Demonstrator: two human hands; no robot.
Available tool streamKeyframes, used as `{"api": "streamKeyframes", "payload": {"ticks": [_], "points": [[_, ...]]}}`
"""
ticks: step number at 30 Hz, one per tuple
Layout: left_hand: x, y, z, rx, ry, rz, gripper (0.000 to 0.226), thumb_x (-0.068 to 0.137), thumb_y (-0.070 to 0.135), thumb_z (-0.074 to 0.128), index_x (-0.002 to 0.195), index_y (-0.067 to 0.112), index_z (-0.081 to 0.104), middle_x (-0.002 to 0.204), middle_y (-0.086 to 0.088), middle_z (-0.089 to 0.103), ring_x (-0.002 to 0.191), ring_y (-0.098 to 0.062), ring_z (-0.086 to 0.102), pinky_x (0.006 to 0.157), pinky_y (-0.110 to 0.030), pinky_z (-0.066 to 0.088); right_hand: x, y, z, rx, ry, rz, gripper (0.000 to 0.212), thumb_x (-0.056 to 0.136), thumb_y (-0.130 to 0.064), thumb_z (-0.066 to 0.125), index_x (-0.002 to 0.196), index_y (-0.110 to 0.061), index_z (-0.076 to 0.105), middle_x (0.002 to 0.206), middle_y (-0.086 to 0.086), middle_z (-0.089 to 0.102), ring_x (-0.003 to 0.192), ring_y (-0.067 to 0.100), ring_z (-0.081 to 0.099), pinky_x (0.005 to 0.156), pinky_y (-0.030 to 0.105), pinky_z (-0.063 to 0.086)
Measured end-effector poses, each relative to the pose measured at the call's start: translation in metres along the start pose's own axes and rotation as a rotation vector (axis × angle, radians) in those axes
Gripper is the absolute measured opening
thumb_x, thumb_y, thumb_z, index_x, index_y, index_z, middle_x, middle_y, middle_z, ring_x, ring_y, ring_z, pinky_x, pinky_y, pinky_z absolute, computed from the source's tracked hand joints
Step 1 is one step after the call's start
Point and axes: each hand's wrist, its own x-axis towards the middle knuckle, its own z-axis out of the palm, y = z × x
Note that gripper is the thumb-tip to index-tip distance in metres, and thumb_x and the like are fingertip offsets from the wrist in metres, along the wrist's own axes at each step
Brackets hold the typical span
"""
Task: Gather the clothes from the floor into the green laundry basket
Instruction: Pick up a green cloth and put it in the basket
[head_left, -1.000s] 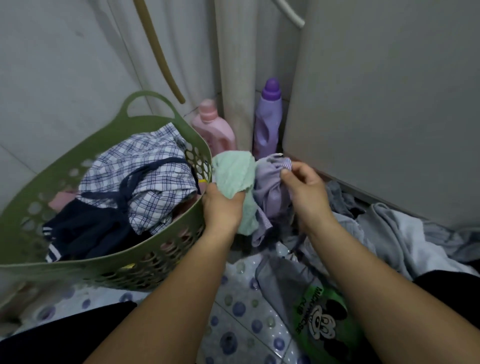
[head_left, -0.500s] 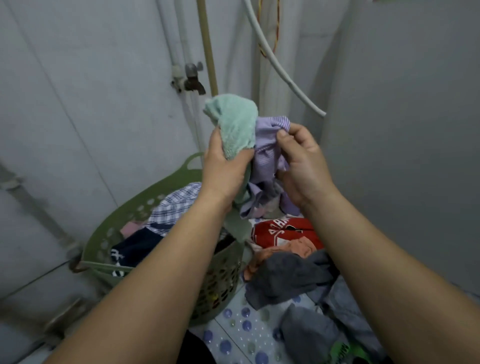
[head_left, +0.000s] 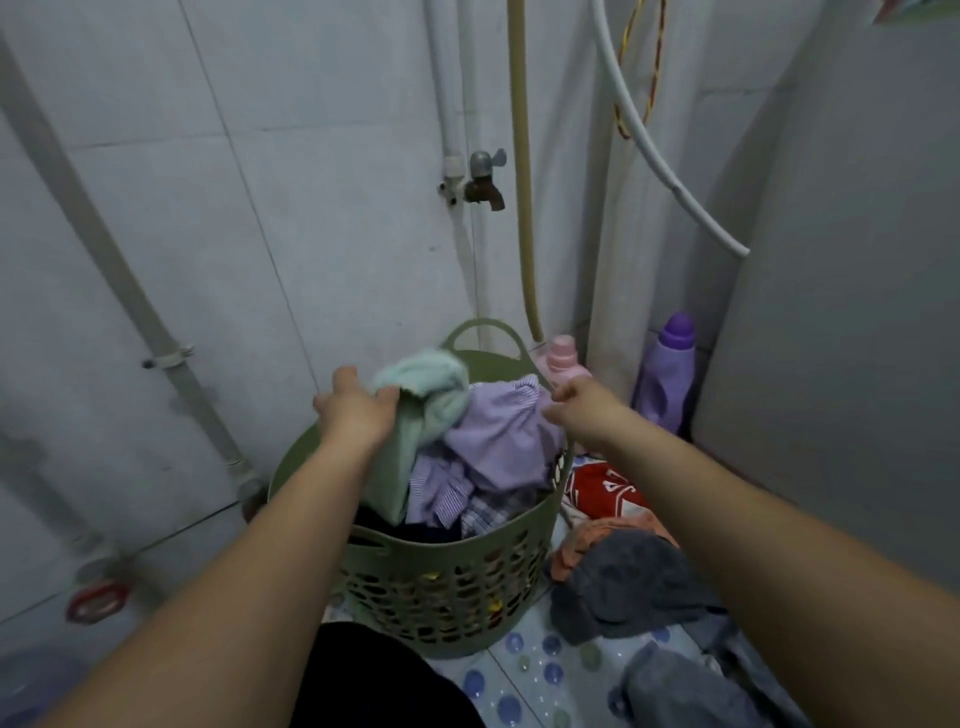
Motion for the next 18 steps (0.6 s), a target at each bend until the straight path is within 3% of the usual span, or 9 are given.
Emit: {"api": "streamKeyframes", "payload": {"ticks": [3,7,11,14,18], "points": [[0.003,-0.018,0.004,0.135,-0.045,-0.047,0.068,0.091,0.027,0.055,0.150,0.024,0.022,0.147,-0.023,0.026,0.132,-0.042,0.038,0.110,-0.045,0.035,-0.001,0.007,0.007,-0.070,0.019,0.009,0.041,0.090,-0.021,0.056,0.129,-0.014,0.049,0.134,0.012,0.051,0.118,0.030,0.053,0.096,0.036,0.045],[0.012,-0.018,0.016,0.333,-0.155,0.160,0.062,0.088,0.021,0.058,0.145,0.032,0.036,0.152,-0.015,0.024,0.139,-0.035,0.029,0.117,-0.039,0.027,0.001,0.000,0.018,-0.232,0.005,-0.243,0.049,0.090,-0.024,0.056,0.137,-0.024,0.043,0.143,0.008,0.042,0.127,0.026,0.044,0.106,0.035,0.036],[0.026,-0.023,0.035,0.652,-0.420,0.324,0.075,0.085,0.037,0.065,0.148,0.040,0.024,0.161,-0.010,0.001,0.148,-0.035,-0.002,0.120,-0.052,0.014,0.011,-0.002,0.035,-0.430,-0.220,-0.323,0.065,0.090,-0.032,0.057,0.147,-0.031,0.025,0.158,0.009,0.013,0.143,0.030,0.024,0.115,0.038,0.026],[0.043,-0.032,0.045,0.945,-0.621,0.297,0.093,0.078,0.048,0.069,0.147,0.050,0.006,0.160,-0.003,-0.022,0.145,-0.039,-0.020,0.114,-0.065,0.013,0.028,0.000,0.054,-0.560,-0.402,-0.276,0.070,0.090,-0.035,0.057,0.148,-0.036,0.019,0.161,0.010,-0.006,0.147,0.037,0.008,0.118,0.046,0.021],[0.066,-0.038,0.058,1.235,-0.815,0.245,0.106,0.070,0.059,0.072,0.146,0.053,-0.002,0.158,-0.003,-0.028,0.146,-0.042,-0.016,0.114,-0.065,0.016,0.054,0.006,0.080,-0.766,-0.550,-0.229,0.072,0.092,-0.029,0.052,0.148,-0.041,0.008,0.159,0.010,-0.015,0.147,0.037,0.003,0.119,0.048,0.019]]}}
